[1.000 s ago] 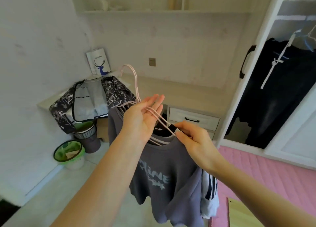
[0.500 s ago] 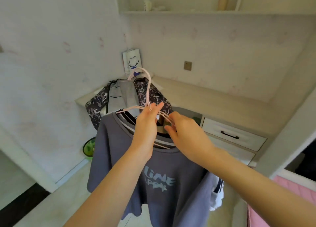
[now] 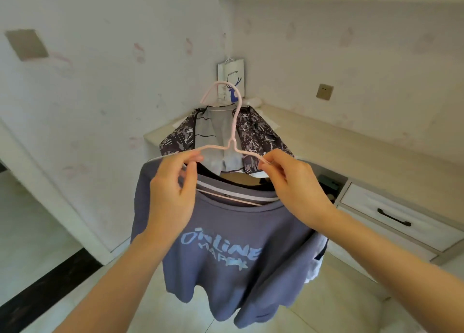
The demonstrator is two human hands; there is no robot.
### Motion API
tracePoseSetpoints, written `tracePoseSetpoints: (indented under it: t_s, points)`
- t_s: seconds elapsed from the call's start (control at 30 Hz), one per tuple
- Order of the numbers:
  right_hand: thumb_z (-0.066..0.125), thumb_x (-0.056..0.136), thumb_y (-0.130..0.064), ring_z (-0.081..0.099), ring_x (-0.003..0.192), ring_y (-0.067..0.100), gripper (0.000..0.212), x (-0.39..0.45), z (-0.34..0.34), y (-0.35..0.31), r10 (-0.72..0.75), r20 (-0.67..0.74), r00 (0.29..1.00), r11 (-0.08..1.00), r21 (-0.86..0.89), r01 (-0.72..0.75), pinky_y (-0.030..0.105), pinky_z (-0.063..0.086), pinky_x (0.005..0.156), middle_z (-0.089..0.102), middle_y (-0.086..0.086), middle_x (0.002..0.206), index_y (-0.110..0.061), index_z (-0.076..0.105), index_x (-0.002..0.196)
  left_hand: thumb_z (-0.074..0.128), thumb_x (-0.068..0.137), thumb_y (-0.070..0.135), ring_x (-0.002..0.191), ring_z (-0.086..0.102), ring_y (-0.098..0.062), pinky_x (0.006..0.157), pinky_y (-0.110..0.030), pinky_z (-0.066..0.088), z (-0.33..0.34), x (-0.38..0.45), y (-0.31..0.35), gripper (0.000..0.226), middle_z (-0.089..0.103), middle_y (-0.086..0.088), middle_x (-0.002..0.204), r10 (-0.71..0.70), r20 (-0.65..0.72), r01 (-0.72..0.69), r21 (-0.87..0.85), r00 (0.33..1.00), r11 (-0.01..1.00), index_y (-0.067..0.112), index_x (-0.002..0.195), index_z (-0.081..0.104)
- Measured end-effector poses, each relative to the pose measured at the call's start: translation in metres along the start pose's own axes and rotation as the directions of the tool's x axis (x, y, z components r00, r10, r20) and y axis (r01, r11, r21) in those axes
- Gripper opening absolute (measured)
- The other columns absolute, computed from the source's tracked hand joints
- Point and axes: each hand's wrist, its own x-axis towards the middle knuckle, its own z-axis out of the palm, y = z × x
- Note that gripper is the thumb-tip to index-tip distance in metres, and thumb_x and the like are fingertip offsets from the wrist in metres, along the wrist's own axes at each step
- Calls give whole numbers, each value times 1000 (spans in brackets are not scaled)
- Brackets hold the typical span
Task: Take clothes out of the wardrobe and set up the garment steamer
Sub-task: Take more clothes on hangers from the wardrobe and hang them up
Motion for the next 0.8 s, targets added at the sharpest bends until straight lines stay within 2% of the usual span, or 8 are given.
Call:
tracePoseSetpoints:
  t_s: [0.1, 0.27, 0.33, 0.37, 0.47, 0.57, 0.67, 0.8]
  points:
    - [53, 97, -23, 36, 54, 8, 16, 22, 7, 9, 6, 47, 999, 998, 57, -9, 18, 32, 53, 49, 3, 60, -13, 62, 89, 49, 92, 3, 109, 46, -20, 96, -23, 36, -17, 27, -35, 28, 56, -5, 116, 136, -113, -101, 268, 984, 958, 8, 117, 60]
    - [54, 95, -27, 42, 59, 15, 15, 67, 22, 34, -5, 93, 996, 995, 95, -4, 20, 34, 55, 57, 9, 68, -18, 63, 87, 48, 97, 27, 125, 36, -18, 105, -34, 31, -11, 70, -99, 38, 52, -3, 129, -27, 210, -55, 376, 977, 925, 16, 133, 49]
    - [55, 95, -28, 45, 61, 18, 15, 87, 25, 48, -5, 98, 995, 994, 106, -5, 19, 34, 56, 57, 10, 68, -18, 64, 87, 44, 97, 36, 118, 40, -11, 103, -27, 33, 0, 80, -115, 40, 55, 3, 123, -77, 310, -39, 352, 948, 935, 19, 132, 52]
    - [56, 95, -28, 45, 62, 18, 15, 98, 26, 55, -7, 98, 995, 993, 116, -5, 18, 34, 56, 57, 10, 68, -19, 64, 86, 44, 98, 36, 111, 42, -7, 99, -18, 33, 6, 84, -121, 37, 55, 6, 117, -89, 325, -27, 335, 941, 942, 19, 129, 53]
    - [57, 94, -30, 49, 66, 22, 13, 136, 29, 78, -20, 104, 994, 990, 138, 5, 25, 39, 59, 59, 10, 70, -22, 64, 85, 49, 97, 24, 86, 46, 2, 80, -3, 32, 30, 103, -130, 21, 56, 11, 98, -105, 248, 32, 279, 963, 960, 20, 115, 60]
    - [59, 93, -28, 53, 68, 23, 10, 175, 29, 101, -34, 119, 992, 988, 156, 15, 29, 42, 62, 62, 8, 71, -23, 65, 87, 51, 96, 20, 76, 52, -5, 65, -14, 38, 55, 132, -137, 10, 59, 4, 77, -120, 198, 66, 260, 973, 963, 19, 96, 61]
    - [61, 91, -25, 56, 65, 7, 7, 212, 24, 126, -31, 155, 987, 987, 161, 6, 20, 43, 61, 66, -2, 73, -25, 68, 89, 53, 95, 19, 70, 50, -12, 63, -21, 38, 78, 159, -145, 10, 58, -1, 70, -147, 171, 102, 246, 974, 964, 18, 90, 62]
    - [67, 87, -26, 63, 83, 3, 7, 256, 17, 162, -16, 206, 978, 989, 148, -15, 15, 47, 77, 70, -12, 82, -31, 68, 93, 54, 95, 20, 68, 53, -14, 64, -27, 40, 109, 189, -157, 12, 60, -3, 70, -168, 117, 135, 249, 979, 959, 18, 88, 63]
